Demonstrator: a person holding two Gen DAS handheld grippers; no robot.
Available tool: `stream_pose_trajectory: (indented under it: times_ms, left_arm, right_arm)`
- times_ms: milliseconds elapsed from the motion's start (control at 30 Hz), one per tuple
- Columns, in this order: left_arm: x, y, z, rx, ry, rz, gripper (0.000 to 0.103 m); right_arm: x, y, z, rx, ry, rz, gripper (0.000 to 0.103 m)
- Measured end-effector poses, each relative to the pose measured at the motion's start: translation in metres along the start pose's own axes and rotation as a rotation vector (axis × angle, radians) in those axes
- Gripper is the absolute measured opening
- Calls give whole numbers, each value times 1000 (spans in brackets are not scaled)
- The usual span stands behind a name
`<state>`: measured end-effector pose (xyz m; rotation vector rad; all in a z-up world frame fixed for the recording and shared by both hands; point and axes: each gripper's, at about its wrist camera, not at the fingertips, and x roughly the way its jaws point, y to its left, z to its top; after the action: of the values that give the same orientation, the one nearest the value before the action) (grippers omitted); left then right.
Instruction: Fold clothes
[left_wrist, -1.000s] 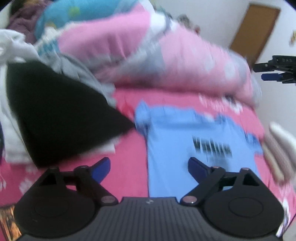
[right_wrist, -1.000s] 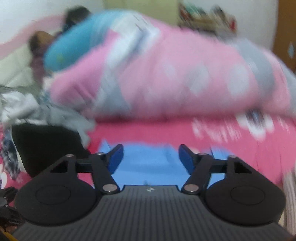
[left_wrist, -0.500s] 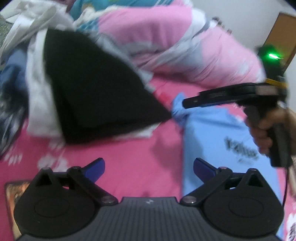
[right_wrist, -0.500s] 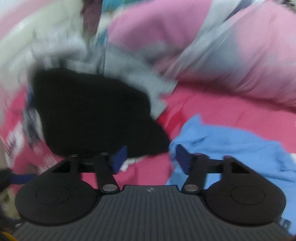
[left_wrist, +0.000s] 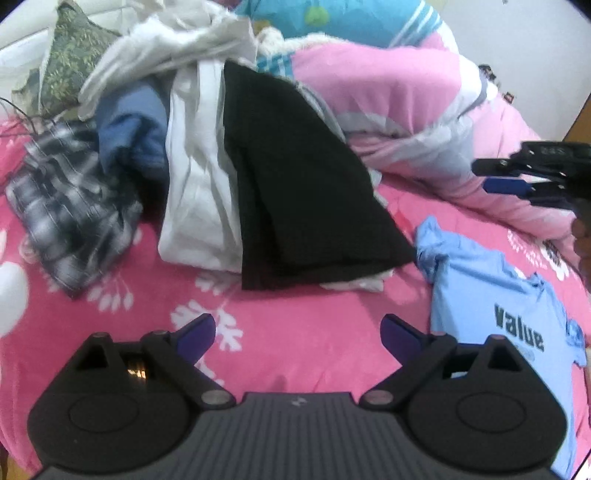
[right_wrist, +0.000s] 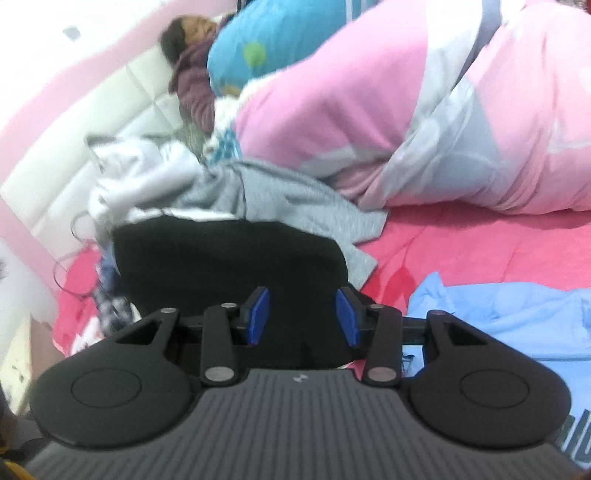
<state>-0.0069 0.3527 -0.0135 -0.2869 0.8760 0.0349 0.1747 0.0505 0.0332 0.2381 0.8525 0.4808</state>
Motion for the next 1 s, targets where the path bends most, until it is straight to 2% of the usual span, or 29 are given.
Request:
stream_pose_trajectory:
  times_ms: [133, 233, 467, 600, 700, 833, 933, 1000]
  left_arm:
    - [-30, -22, 8, 27, -46, 8, 97]
    - [-69, -49, 16, 63, -93, 30, 97]
    - [-172, -131, 34, 145, -243, 58, 97]
    - [-208, -179, 48, 234, -312, 70, 97]
    - [-227, -201, 70, 257, -380, 66, 97]
    - [-250, -229, 101, 285, -471, 60, 97]
    - [-231, -230, 126, 312, -485, 53, 102]
    - [-217, -230, 143, 330, -493, 48, 103]
  right_arm:
    - [-46, -3, 4, 40, -54, 30, 41]
    - [-93, -5, 7, 57, -98, 53, 41]
    - [-235, -4, 1, 89, -216, 155, 41]
    - [-304, -5, 9, 78, -307, 223, 42]
    - [-351, -5, 25, 31, -403, 247, 42]
    - [-404, -7, 62, -16, -532, 230, 42]
    - [-436, -4, 95, -64, -651, 205, 45]
    - [-439, 1, 120, -94, -708, 197, 48]
